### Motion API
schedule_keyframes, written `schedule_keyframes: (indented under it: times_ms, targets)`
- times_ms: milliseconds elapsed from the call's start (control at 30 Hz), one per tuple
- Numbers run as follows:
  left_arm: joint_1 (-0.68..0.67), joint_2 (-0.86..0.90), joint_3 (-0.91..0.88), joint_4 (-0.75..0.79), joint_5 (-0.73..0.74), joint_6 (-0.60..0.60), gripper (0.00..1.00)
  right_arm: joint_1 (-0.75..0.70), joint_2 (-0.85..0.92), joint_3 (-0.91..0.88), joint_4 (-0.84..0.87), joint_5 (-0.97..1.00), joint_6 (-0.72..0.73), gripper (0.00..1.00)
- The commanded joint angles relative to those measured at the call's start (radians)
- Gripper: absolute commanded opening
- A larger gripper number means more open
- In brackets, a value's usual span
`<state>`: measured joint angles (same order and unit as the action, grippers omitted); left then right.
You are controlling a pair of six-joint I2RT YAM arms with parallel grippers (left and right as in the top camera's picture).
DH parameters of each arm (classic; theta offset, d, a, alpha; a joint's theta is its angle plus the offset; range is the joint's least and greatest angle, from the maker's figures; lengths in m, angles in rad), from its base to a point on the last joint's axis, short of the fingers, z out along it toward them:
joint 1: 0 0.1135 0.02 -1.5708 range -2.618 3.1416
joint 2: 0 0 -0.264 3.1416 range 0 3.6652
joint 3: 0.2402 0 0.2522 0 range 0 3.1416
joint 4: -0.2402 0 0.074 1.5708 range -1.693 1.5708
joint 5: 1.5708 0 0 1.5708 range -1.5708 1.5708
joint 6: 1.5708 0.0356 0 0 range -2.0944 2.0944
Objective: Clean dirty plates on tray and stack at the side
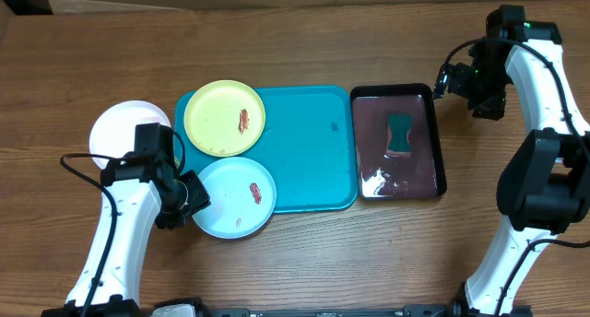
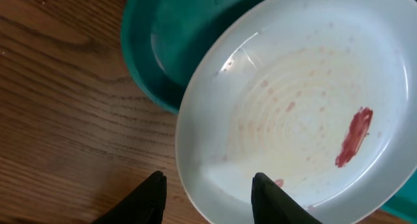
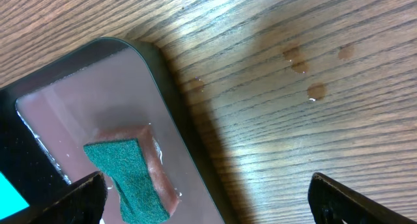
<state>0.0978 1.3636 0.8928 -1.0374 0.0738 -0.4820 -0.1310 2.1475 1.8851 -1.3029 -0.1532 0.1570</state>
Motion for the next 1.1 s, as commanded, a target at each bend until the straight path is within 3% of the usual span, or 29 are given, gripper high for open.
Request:
schedule_keyframes:
  times_ms: [0,200,367,467,600,800,1067]
  targets:
    - [-0.001,-0.002,-0.052,0.022,-0.021,-0.057,0.45,-0.003,-0.026,0.016,0.0,-0.005,0.004,1.0]
    - [-0.001,-0.002,-0.121,0.071,-0.032,-0.083,0.42,-0.003,-0.026,0.016,0.0,-0.005,0.004,1.0]
    - [-0.001,-0.002,-0.153,0.093,-0.033,-0.083,0.32,-0.003,-0.026,0.016,0.0,-0.005,0.004,1.0]
    - [-0.001,-0.002,-0.154,0.1,-0.033,-0.083,0.2,-0.003,-0.026,0.016,0.0,-0.005,0.004,1.0]
    - [-0.001,-0.002,-0.154,0.105,-0.033,-0.083,0.19,-0.003,-0.026,0.016,0.0,-0.005,0.004,1.0]
    - [-0.001,-0.002,-0.154,0.114,-0.028,-0.084,0.04,-0.003,-0.026,0.016,0.0,-0.006,0.004,1.0]
    - [-0.001,-0.003,-0.151,0.114,0.042,-0.079,0.04,-0.003,-0.026,0.016,0.0,-0.005,0.004,1.0]
